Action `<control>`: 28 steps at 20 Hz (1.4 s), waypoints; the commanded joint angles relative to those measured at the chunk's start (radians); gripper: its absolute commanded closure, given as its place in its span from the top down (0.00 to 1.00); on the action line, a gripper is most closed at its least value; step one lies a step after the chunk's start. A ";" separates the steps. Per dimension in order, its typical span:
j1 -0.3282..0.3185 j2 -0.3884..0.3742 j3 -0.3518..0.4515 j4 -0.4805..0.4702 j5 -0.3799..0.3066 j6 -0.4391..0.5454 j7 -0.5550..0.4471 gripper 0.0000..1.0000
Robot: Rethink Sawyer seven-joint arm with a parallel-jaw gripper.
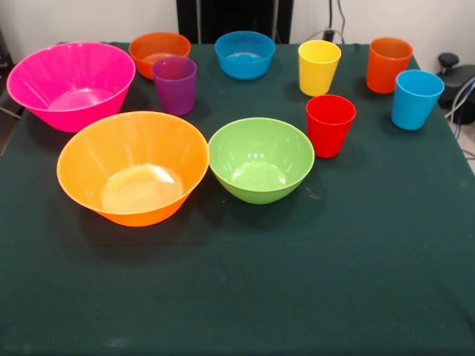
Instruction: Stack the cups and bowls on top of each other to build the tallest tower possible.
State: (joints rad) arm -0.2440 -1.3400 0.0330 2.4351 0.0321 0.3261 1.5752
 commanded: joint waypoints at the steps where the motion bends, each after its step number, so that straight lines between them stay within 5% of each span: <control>1: -0.066 -0.068 0.100 0.040 -0.032 0.066 -0.126 1.00; 6: -0.110 -0.071 0.131 0.073 -0.013 0.027 -0.100 1.00; 17: -0.064 -0.094 0.077 0.026 -0.080 0.132 0.001 1.00; 28: -0.047 -0.086 0.062 0.041 -0.089 0.093 0.037 1.00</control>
State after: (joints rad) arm -0.3098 -1.4380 0.0838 2.4396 0.0170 0.3265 1.5752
